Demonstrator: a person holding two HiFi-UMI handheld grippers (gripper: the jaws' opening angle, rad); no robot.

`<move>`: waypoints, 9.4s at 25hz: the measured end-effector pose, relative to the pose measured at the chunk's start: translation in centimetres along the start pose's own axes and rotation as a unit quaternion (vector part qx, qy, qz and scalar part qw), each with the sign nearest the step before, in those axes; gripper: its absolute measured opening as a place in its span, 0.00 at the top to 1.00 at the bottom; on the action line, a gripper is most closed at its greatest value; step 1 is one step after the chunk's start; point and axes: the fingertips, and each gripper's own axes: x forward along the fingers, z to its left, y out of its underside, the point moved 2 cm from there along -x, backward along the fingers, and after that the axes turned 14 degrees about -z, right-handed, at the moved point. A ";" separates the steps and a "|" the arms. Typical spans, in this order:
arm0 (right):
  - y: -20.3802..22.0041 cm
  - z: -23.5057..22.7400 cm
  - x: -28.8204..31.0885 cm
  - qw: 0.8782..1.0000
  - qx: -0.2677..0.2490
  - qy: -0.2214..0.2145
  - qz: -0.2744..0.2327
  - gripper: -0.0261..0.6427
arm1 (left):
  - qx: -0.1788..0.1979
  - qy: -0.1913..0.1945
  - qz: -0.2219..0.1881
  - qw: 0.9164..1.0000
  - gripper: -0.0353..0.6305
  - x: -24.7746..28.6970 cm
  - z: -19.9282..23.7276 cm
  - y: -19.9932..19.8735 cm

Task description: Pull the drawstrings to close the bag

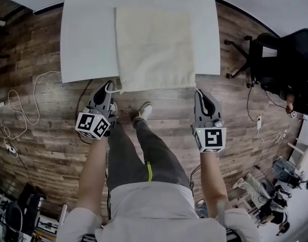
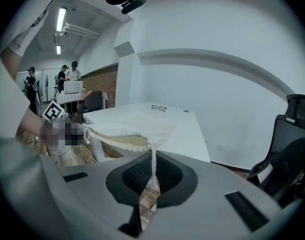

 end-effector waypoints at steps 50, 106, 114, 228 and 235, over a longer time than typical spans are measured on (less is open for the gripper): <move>-20.4 -7.1 -9.1 0.981 -0.089 0.153 -0.084 0.91 | 0.317 -0.098 -0.128 0.935 0.91 -4.7 -9.6 -34.0; -26.2 -10.9 -10.3 0.966 -0.054 0.217 -0.127 0.91 | 0.319 -0.076 -0.176 0.928 0.92 -4.9 -9.5 -41.2; -26.3 -11.4 -10.8 0.965 -0.048 0.222 -0.131 0.91 | 0.303 -0.073 -0.192 0.931 0.92 -4.7 -10.1 -42.4; -24.3 -12.7 -17.3 0.953 0.005 0.247 -0.172 0.91 | 0.234 -0.131 -0.199 0.943 0.92 -10.7 -7.6 -39.6; -24.3 -13.3 -16.2 0.953 0.008 0.250 -0.169 0.91 | 0.232 -0.132 -0.196 0.944 0.92 -9.3 -6.9 -39.8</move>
